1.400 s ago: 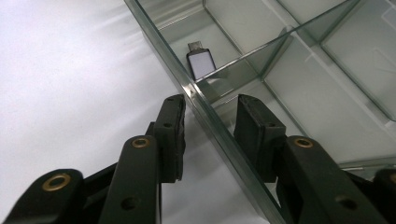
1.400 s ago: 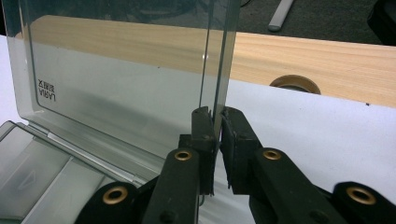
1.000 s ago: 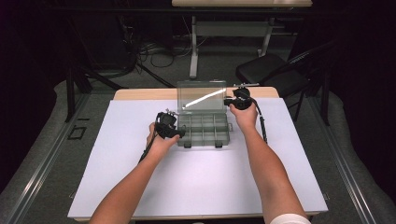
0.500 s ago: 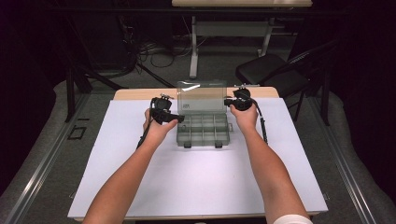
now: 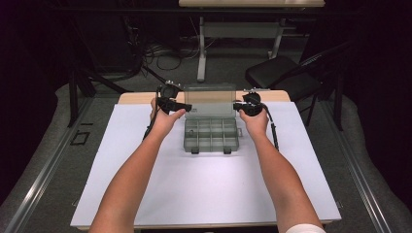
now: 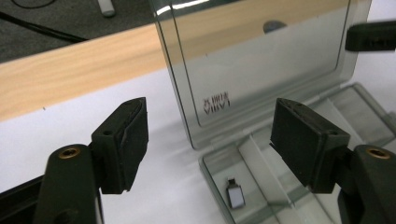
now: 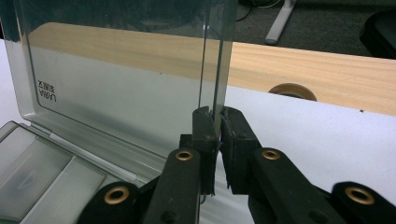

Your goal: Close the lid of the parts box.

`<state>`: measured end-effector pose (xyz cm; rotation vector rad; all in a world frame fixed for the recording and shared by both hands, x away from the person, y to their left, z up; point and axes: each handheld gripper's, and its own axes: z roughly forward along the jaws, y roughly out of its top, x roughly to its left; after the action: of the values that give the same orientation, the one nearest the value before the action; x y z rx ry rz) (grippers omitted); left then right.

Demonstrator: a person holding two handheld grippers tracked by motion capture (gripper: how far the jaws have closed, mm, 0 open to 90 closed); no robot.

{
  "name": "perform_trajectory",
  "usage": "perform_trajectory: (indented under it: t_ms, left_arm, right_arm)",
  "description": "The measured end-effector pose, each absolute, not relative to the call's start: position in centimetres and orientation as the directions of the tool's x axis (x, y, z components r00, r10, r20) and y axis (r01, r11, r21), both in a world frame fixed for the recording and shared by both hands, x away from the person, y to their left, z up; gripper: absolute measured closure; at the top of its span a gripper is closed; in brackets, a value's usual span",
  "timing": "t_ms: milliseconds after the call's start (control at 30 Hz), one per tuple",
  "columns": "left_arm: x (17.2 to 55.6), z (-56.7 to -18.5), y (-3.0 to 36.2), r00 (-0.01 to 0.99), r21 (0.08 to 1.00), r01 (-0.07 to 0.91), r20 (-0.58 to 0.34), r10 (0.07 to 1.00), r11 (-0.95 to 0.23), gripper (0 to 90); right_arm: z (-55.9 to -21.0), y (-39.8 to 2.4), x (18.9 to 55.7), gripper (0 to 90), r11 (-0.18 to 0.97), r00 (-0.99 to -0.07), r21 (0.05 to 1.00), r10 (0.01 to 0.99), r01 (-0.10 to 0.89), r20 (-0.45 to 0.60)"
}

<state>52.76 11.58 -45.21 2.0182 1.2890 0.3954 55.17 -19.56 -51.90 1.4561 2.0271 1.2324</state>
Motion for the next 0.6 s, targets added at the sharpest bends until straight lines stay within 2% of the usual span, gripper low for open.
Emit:
perform_trajectory:
  t_ms: [600]
  left_arm:
    - [54.6, -43.3, 12.1, 0.434, 0.701, 0.67, -0.103, 0.895, -0.245, 25.4]
  right_arm:
    - [-51.8, -19.4, 54.8, 85.1, 0.098, -0.405, 0.82, 0.898, 0.564, 0.171]
